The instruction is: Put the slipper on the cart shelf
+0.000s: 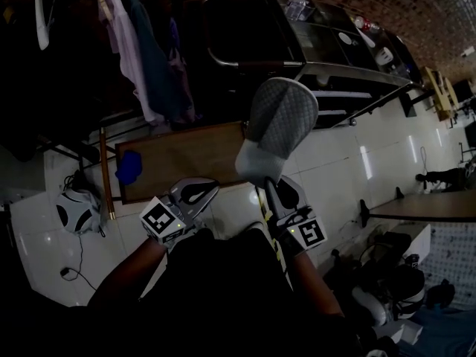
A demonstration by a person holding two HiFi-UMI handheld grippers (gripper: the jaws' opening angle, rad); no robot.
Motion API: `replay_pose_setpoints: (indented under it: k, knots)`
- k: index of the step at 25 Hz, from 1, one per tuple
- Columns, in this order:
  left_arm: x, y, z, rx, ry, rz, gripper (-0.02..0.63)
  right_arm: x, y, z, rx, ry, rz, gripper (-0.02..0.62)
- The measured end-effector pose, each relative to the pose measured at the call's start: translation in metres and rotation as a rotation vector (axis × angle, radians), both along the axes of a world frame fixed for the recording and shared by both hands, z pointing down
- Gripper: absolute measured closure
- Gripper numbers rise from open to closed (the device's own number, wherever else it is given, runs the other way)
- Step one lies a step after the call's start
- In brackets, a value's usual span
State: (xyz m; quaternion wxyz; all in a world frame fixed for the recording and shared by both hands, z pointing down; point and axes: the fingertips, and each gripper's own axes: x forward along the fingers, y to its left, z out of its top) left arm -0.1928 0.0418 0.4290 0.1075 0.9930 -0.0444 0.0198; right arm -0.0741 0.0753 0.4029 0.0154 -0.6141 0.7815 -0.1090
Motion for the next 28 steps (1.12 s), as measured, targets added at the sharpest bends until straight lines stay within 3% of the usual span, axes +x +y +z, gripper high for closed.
replay_pose_setpoints:
  k: [12, 19, 28]
  knots:
    - [0.122, 0.078, -0.009, 0.068, -0.042, 0.052, 0.601, 0.116, 0.070, 0.000, 0.043, -0.031, -0.006, 0.535]
    - [0.204, 0.114, -0.008, 0.048, -0.091, 0.054, 0.601, 0.190, 0.098, 0.011, 0.038, -0.048, -0.030, 0.535]
    - [0.256, 0.126, 0.000, 0.023, -0.108, 0.048, 0.601, 0.247, 0.103, 0.025, 0.022, -0.062, -0.030, 0.535]
